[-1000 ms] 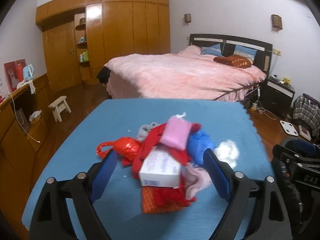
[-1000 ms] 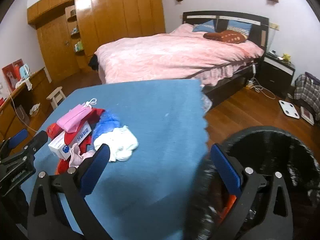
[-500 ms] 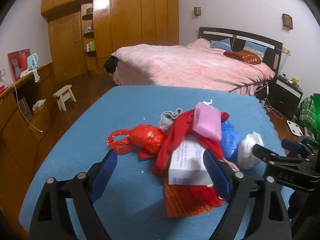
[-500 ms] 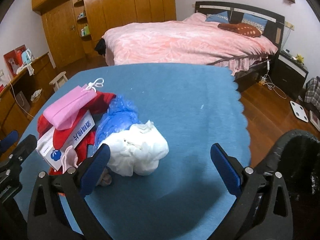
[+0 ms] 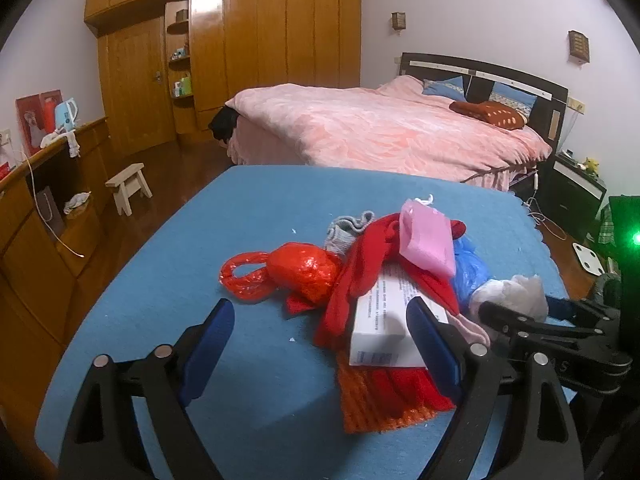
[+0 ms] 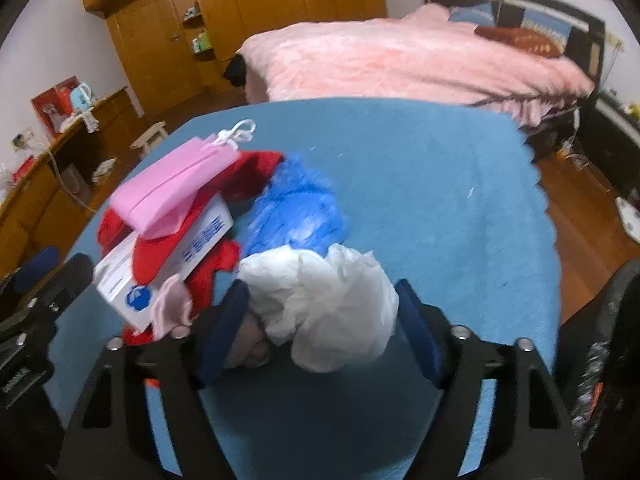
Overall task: Collect trash
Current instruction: 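Return both tools to the pile and grasp another white tissue with right gripper, then grasp the pink sponge with the left gripper while right gripper holds tissue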
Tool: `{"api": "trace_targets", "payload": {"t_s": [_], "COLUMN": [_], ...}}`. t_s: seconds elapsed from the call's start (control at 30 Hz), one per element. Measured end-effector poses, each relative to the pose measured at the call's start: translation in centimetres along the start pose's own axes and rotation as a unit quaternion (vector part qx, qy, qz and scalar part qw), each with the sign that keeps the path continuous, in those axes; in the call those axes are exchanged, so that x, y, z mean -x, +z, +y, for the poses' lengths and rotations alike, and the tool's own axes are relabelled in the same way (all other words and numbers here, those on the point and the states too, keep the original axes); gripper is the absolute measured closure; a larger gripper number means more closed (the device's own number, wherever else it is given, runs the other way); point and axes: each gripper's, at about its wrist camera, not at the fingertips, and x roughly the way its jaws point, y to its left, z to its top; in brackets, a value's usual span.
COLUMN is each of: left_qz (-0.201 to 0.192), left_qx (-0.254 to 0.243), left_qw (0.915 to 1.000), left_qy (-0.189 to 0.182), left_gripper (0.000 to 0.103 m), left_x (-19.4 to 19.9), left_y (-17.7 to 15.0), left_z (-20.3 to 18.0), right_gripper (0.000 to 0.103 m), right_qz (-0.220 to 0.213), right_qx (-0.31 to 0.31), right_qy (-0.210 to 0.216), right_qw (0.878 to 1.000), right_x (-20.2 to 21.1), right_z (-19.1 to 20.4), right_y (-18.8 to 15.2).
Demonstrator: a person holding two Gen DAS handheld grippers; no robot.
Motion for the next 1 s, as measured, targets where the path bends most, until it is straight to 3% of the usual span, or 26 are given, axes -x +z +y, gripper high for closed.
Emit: {"api": "trace_targets", "payload": {"t_s": [0.17, 0.2, 0.23, 0.63, 0.83, 1.0], "left_qz": [0.003, 0.005, 0.007, -0.017, -0.026, -0.013], "left_qx": [-0.002, -0.003, -0.003, -0.009, -0.036, -0.045], "left_qw": [0.9999, 0.9999, 0.9998, 0.9993, 0.9982, 0.9983], "left_qy": [-0.011, -0.014, -0.017, -0.033, -0.040, -0.036], "left_gripper": [0.018, 0.018, 0.021, 0.022, 0.022, 0.030], "left_x": [-0.1, -0.1, -0.2, 0.2, -1.6, -3.6], "left_y": [-0.3, -0.4, -0.5, 1.4, 2.8, 3.1], "left_z": [-0.5, -0.6, -0.8, -2.8, -5.6, -7.1], "right_gripper": [0.057, 0.070, 0.071, 0.072, 0.072, 0.072], "right_qz": [0.001, 0.000, -0.001, -0.024, -0.038, -0.038], "right_qx": [0.006, 0.006, 0.007, -0.010, -0.030, -0.041], "right_qy": [0.017, 0.019, 0.016, 0.002, -0.014, -0.015], "right_qw": [1.000, 1.000, 1.000, 1.000, 0.999, 0.998], "right_x": [0.7, 1.0, 1.2, 3.5, 4.3, 4.4], "right_z": [0.3, 0.3, 0.2, -2.1, -4.2, -5.2], "right_y": [-0.5, -0.5, -0.6, -0.3, 0.9, 1.0]}}
